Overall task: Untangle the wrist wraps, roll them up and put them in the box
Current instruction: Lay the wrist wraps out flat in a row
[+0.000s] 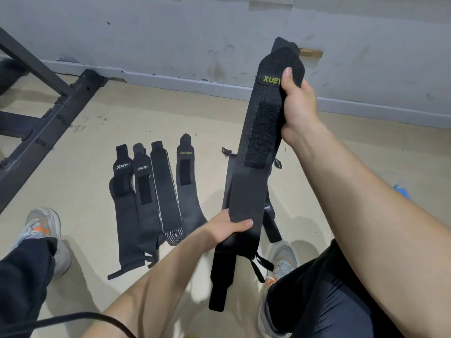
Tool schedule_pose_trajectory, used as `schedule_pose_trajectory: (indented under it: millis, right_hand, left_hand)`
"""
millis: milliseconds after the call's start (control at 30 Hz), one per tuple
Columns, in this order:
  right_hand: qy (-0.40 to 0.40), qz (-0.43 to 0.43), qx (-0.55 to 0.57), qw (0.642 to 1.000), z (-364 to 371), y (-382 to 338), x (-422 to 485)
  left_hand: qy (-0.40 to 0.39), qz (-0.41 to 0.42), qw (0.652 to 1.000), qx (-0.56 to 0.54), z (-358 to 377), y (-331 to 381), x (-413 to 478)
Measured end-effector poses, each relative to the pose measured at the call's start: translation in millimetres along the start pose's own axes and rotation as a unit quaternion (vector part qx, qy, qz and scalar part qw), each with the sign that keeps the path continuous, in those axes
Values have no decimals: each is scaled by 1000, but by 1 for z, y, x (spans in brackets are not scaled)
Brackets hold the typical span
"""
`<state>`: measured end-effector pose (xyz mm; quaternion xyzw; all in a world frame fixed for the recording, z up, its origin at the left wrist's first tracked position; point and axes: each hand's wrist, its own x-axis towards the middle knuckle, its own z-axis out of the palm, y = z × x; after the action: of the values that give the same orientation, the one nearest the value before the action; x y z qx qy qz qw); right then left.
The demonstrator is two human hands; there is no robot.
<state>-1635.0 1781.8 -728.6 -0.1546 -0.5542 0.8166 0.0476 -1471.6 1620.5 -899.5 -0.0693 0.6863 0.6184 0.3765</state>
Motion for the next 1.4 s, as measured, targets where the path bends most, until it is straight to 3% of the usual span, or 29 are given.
schedule_pose_trajectory:
  millis: [267,433,600,900,1033,1133,1167,1233,1300,1400]
  right_hand:
    - [2,52,-54,997,-4,23,2]
    - [-37,83,-179,980,-8,59,3]
    - [-35,112,-224,967,7,115,24]
    - [-111,216,-361,900,48,254,95]
    - [-97,203,-354,908,78,289,156]
    - [-71,183,-446,873,89,310,193]
    - [-61,173,-489,853,86,318,195]
    - [-76,138,-559,814,70,341,179]
    - [-145,74,-615,772,50,367,146]
    - [-284,-42,-694,660,21,401,102]
  left_hand:
    - [11,-34,996,-83,-13,-38,-16]
    - [99,-59,987,-110,-34,-54,-22]
    - [163,-101,975,-112,-54,-73,-9]
    - [157,-154,960,-171,-86,-105,55]
    - [174,-145,935,-274,-98,-110,97]
    - [197,-171,904,-337,-108,-110,130]
    - [210,-195,908,-307,-112,-109,138]
    - [230,-250,937,-76,-122,-106,152]
    - [272,-269,897,223,-134,-109,158]
    - [339,-141,838,404,-161,-106,167]
